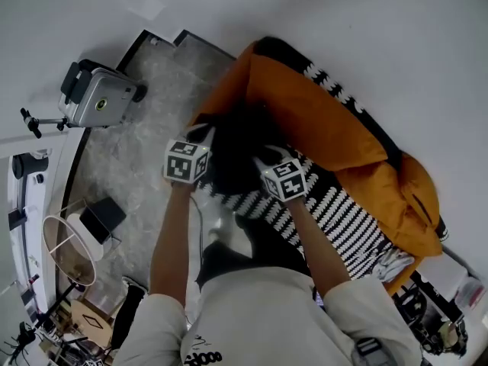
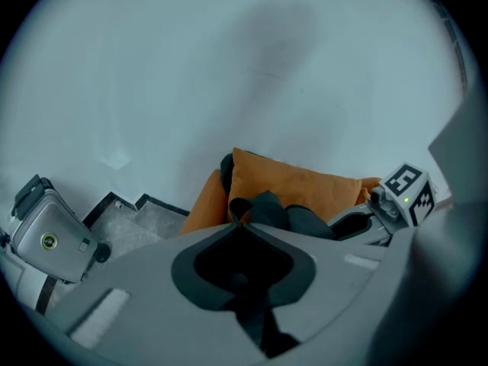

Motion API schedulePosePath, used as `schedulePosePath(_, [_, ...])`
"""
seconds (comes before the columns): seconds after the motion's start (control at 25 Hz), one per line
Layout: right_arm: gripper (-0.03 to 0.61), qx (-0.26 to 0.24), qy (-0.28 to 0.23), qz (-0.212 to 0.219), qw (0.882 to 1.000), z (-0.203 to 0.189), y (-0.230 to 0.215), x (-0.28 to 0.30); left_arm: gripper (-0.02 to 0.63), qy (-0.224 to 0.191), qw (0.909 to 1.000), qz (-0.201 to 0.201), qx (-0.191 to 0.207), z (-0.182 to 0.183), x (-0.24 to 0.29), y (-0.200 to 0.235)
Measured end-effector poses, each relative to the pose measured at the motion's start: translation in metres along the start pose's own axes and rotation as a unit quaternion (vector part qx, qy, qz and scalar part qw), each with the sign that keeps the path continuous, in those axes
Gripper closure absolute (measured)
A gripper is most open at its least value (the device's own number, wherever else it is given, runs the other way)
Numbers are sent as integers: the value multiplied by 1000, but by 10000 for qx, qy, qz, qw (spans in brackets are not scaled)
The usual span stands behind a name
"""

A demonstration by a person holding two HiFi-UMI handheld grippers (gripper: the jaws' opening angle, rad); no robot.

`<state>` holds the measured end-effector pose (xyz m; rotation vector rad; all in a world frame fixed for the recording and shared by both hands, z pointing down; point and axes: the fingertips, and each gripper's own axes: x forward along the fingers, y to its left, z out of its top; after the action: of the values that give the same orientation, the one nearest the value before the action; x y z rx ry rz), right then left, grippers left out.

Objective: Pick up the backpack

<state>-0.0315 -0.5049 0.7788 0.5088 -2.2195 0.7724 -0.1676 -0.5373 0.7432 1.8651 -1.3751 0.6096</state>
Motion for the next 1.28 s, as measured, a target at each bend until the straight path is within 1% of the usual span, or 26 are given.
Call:
schedulePosePath(0.16, [495, 92, -389, -94, 9992, 14, 6, -13, 586, -433, 9987, -127, 241, 9, -11, -9])
schedulePosePath(0.24, [504, 113, -517, -183, 9984, 17, 12, -21, 588, -567, 9977, -198, 308, 10, -19, -15])
schedulePosePath(0.44, [511, 295, -909, -419, 9945, 26, 29, -41, 589, -810, 9953, -387, 355, 7, -39, -32])
schedulePosePath(0.64, [512, 405, -1329, -400, 9895, 34, 52, -67, 590, -994, 9928, -533, 408, -4, -64, -52])
schedulePosePath(0.84, [514, 555, -1736, -438, 9823, 35, 81, -101, 591, -1142, 9888, -750, 598, -17, -94, -82])
schedulePosePath(1.08, [515, 582, -2017, -470, 9766, 32, 120, -131, 591, -1376, 9859, -787, 538, -29, -129, -96])
schedulePosePath(1.28, [515, 721, -2305, -483, 9692, 32, 150, -151, 592, -1742, 9803, -728, 573, -26, -164, -101])
